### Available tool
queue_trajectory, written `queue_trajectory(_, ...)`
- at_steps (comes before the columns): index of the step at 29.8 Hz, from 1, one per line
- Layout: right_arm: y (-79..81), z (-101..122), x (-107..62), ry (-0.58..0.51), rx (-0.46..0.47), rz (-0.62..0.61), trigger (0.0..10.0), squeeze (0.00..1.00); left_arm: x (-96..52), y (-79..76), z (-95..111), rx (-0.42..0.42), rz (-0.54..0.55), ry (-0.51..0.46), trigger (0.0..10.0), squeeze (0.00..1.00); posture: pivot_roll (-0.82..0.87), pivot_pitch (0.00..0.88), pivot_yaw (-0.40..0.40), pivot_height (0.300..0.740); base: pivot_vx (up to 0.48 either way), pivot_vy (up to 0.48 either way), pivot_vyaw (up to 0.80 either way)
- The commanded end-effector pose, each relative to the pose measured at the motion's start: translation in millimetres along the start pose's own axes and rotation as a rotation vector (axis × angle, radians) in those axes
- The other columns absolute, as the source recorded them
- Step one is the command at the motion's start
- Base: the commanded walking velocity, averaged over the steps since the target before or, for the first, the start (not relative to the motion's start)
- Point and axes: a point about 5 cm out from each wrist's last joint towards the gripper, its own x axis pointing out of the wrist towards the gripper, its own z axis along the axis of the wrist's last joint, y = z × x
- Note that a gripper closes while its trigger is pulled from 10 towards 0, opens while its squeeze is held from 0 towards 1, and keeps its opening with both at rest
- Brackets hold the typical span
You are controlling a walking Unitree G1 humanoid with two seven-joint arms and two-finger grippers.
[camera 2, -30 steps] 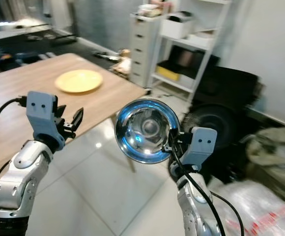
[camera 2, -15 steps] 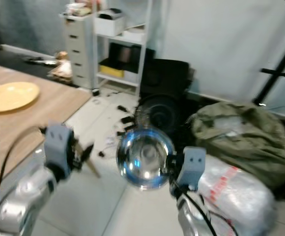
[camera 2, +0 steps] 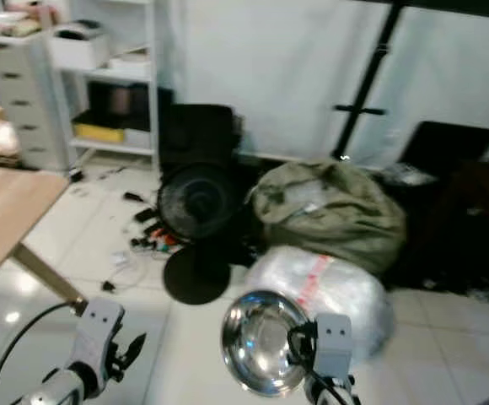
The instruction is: Setting the table
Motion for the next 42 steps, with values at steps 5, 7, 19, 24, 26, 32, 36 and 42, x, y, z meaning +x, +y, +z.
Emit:
queue_trajectory(5,-1.2,-11.8,-3.9,0.011,0.056,-0.035,10.0,0.00,4.6,-6.0,-3.7,-0.007,-0.041,-0.007,10.0,0.00,0.11,0.071,0.046,0.740,0.000,0.000,-0.80)
queue_trajectory(7,-1.3,-12.6,-4.0,0.010,0.057,-0.040,10.0,0.00,5.8,-6.1,-2.5,-0.001,-0.040,-0.013,10.0,0.00,0.10,0.067,0.052,0.740,0.000,0.000,-0.80)
queue_trajectory(19,-2.6,-6.6,0.2,-0.041,0.027,-0.040,10.0,0.00,14.0,-1.7,7.1,-0.005,-0.010,-0.072,10.0,0.00,0.09,0.062,0.055,0.740,0.000,0.000,-0.80)
queue_trajectory(24,-1.3,-6.0,1.2,-0.049,0.025,-0.033,10.0,0.00,14.9,1.8,6.5,-0.003,0.011,-0.078,10.0,0.00,0.09,0.059,0.050,0.740,0.000,0.000,-0.80)
queue_trajectory(26,-0.9,-6.1,1.4,-0.050,0.025,-0.032,10.0,0.00,14.9,2.0,6.3,-0.004,0.012,-0.080,10.0,0.00,0.09,0.059,0.050,0.740,0.000,0.000,-0.80)
queue_trajectory(32,0.2,-5.6,2.8,-0.054,0.023,-0.024,10.0,0.00,15.2,3.0,5.6,-0.005,0.020,-0.086,10.0,0.00,0.10,0.058,0.048,0.740,0.000,0.000,-0.80)
queue_trajectory(36,0.8,-5.9,3.2,-0.055,0.023,-0.022,10.0,0.00,15.3,3.8,5.4,-0.004,0.025,-0.090,10.0,0.00,0.10,0.058,0.048,0.740,0.000,0.000,-0.80)
queue_trajectory(42,0.9,-6.1,3.7,-0.055,0.023,-0.021,10.0,0.00,15.8,4.3,6.0,-0.003,0.026,-0.094,10.0,0.00,0.10,0.059,0.048,0.740,0.000,0.000,-0.80)
